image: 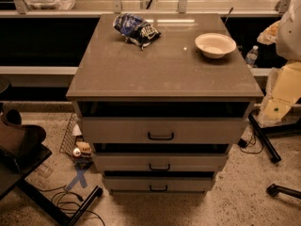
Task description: Open middle drawer
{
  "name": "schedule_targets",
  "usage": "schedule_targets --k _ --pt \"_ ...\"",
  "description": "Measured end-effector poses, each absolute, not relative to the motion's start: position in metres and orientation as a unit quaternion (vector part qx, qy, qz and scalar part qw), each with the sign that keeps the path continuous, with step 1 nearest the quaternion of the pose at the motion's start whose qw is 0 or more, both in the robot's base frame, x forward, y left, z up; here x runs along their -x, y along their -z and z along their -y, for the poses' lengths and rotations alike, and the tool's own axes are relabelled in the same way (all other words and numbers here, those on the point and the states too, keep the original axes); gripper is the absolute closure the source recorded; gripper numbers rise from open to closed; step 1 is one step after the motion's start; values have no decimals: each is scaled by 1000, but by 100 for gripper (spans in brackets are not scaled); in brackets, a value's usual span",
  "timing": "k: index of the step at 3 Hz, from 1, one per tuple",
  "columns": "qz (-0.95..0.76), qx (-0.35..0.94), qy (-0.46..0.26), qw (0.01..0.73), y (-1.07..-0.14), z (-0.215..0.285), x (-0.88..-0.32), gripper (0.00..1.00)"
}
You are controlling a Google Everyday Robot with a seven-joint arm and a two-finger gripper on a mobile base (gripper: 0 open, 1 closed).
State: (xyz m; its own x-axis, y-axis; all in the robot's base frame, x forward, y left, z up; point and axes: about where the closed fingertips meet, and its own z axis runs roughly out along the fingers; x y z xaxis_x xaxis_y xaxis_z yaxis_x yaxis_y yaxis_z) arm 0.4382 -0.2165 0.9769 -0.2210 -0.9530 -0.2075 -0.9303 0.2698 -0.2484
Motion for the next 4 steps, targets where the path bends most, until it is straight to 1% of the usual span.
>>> schedule_targets --k 1,2,3,4 --pt "-780 602 36 165 -976 216 -439 0" --pt "-772 601 13 207 -944 214 -433 0" --pt "-762 597 -44 248 -878 215 -409 0" --pt "-756 564 -112 314 -801 213 -402 0"
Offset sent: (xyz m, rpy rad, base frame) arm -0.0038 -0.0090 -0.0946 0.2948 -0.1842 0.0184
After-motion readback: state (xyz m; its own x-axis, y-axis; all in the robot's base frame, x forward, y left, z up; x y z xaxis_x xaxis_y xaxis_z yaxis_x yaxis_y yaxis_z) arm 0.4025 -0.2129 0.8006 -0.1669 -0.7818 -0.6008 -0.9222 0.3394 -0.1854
